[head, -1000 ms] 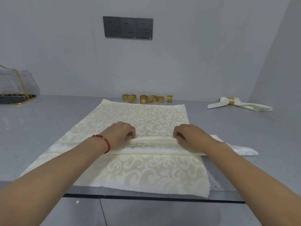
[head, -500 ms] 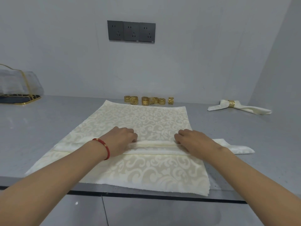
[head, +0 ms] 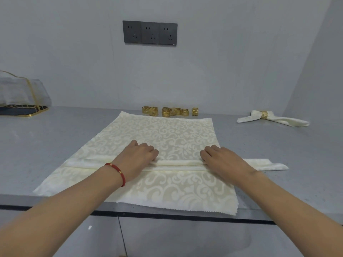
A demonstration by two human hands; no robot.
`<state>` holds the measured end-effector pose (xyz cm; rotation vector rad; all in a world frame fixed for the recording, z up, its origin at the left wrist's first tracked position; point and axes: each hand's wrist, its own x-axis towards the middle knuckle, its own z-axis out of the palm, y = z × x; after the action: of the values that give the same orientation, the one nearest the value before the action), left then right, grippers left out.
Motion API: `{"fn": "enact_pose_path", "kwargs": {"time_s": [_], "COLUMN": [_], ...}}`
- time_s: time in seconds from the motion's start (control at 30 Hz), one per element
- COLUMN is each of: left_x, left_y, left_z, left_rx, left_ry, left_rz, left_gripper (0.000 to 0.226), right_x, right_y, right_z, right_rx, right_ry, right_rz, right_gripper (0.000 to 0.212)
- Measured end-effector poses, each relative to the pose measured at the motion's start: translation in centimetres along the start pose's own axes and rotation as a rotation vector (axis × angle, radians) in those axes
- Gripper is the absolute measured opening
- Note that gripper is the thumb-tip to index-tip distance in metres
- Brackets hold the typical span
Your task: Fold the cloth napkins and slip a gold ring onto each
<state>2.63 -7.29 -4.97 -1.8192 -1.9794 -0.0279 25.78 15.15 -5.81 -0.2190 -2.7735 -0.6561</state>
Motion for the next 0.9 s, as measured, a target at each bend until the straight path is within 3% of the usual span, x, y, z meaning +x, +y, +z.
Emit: {"fn": "enact_pose_path", "kwargs": {"time_s": [0.13,0.27,0.47,0.6,0.9], "left_x": [-1.5,-2.6,-3.7,-3.9,-4.2], "left_y": [0.5,1.5,2.8,3.9,4.1], "left_z": [-0.1,-0.1,0.7,0.7,1.7], "left_rx": [0.030,-0.069,-0.068,-0.120,-0.105], "left_ry": [-0.030,-0.059,0.116,0.181,0.165], "left_rz": [0.023,-0.141,-0.228,-0.289,-0.300], "left_gripper": [0.049,0.045,0.045,0.045,0.042], "right_x": [-0.9,-2.4,-4.0,-4.4,-4.8], "right_y": [-0.7,-0.9,-1.3,-1.6,-2.1], "right_z": [-1.0,-1.1,-0.3,-0.5,-1.8], "right_rx": [0.014,0.204,0.379,0.289,0.076], "right_ry": [-0.056,-0.066,0.049,0.040,-0.077], "right_rz": [0.010,0.092,0.215,0.104,0.006], "right_gripper": [0.038,0.035,0.032,0.050,0.063]}}
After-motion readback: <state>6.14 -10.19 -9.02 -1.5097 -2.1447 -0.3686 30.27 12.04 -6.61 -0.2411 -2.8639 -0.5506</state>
